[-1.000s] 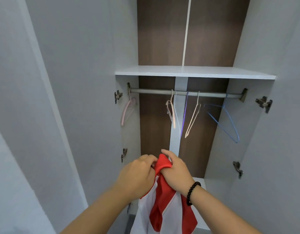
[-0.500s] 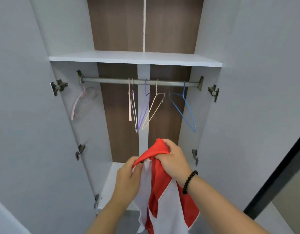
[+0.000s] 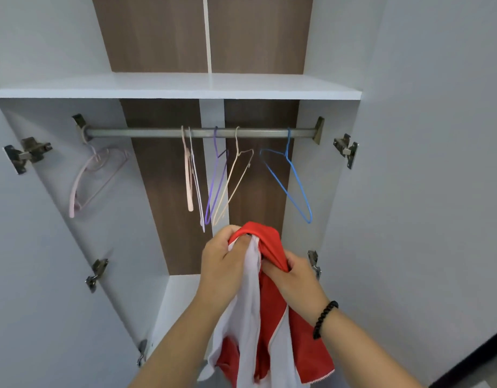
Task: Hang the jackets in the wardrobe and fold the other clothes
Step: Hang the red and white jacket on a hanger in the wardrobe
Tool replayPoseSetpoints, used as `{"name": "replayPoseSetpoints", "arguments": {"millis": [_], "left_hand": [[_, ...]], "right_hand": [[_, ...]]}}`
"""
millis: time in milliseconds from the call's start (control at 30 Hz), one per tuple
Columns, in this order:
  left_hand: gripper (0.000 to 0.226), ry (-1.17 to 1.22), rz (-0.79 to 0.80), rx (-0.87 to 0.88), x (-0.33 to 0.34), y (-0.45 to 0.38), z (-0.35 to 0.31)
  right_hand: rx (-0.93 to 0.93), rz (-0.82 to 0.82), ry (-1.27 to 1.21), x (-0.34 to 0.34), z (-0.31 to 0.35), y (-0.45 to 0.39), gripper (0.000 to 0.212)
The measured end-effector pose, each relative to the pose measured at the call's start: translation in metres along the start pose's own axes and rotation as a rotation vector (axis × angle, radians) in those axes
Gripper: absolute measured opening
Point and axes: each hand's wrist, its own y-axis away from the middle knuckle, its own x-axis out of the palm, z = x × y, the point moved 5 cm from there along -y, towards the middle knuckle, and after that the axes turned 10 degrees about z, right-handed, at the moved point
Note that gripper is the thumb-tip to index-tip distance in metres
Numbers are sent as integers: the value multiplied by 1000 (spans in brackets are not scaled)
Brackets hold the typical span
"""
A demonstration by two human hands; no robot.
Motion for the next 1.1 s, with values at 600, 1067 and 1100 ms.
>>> {"name": "replayPoseSetpoints", "arguments": {"millis": [600,1067,1100], "left_hand": [[11,14,206,31,-48,-185,32],[16,-10,75,-77,-71,-261,71],[16,-7,63,-86,-72,-265,72]], "right_hand": [[88,32,-47,-23,15,-177,25],[158,-487,228,-131,24,-318,36],[169,-494,238,-136,19,-328,41]]}}
